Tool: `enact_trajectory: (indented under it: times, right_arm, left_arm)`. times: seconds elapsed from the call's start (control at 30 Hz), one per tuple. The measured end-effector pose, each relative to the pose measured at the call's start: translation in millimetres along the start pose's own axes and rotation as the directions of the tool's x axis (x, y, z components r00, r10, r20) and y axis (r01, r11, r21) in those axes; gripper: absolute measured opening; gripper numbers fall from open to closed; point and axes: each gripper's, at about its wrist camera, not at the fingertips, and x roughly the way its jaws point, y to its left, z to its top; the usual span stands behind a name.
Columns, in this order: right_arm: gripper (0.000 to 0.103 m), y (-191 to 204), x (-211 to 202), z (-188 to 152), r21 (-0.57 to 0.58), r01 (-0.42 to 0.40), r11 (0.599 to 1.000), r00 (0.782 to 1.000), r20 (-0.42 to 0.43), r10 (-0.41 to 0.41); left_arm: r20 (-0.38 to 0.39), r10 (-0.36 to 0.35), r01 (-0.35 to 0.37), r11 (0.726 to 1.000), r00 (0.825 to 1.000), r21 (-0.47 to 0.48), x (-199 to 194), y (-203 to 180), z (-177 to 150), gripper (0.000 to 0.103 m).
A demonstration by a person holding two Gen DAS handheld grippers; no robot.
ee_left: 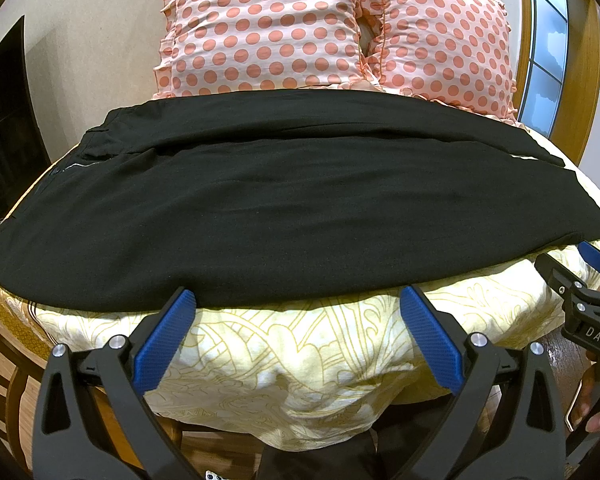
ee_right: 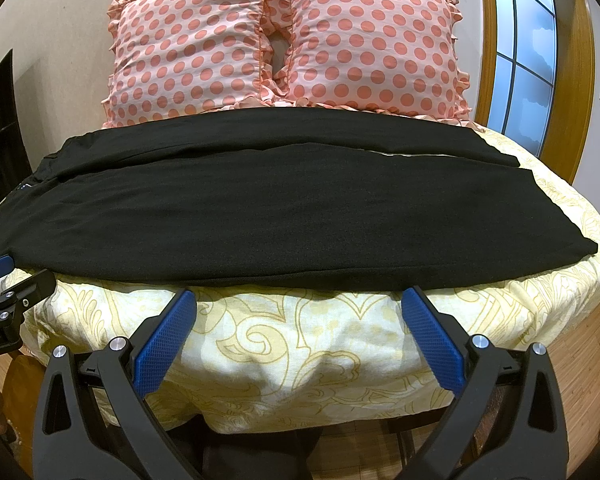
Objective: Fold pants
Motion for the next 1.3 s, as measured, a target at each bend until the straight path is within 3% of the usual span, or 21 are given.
enact_trajectory:
  times: [1.3]
  right_arm:
    - [0.102, -0.7, 3.0, 0.4, 0.0, 0.0, 1.0, 1.0, -0.004, 0.0]
  left_arm:
    - [-0.001, 0.0, 0.0, 1.0, 1.0, 0.0, 0.0, 0.0, 0.0, 0.101]
